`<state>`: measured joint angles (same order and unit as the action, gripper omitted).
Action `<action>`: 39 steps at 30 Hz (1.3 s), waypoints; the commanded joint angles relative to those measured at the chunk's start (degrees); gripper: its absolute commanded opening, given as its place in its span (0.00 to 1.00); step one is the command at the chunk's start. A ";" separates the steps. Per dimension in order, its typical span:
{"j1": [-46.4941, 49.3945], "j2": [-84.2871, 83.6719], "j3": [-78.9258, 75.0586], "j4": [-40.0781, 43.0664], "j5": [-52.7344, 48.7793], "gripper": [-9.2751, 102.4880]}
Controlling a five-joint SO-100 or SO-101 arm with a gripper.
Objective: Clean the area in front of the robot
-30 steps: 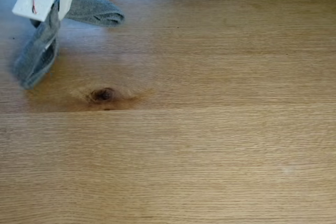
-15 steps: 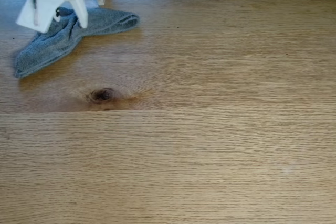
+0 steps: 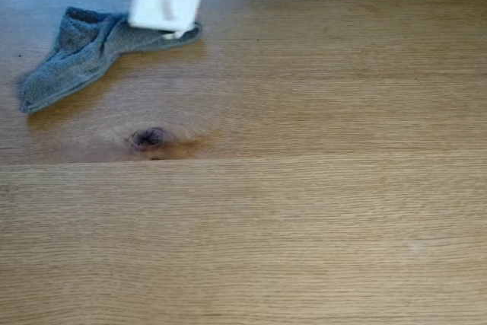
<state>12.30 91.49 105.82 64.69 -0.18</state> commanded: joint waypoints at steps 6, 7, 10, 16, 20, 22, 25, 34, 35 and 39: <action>-13.71 10.63 -1.41 -0.09 14.85 0.08; -14.06 11.16 -1.41 -0.62 17.49 0.08; -13.89 12.48 -1.41 -2.81 24.17 0.08; -11.34 15.47 -1.32 -6.33 29.00 0.08; -10.46 18.90 -1.23 -7.03 28.56 0.08; -10.20 21.62 -0.26 -6.59 28.30 0.08; -9.40 28.12 5.54 -7.91 28.04 0.08; -8.17 60.82 39.99 -15.91 25.22 0.08; -8.79 65.57 43.86 -16.00 24.61 0.08; -9.58 81.74 57.04 -13.97 22.94 0.08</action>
<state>2.90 157.85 156.18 50.71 23.82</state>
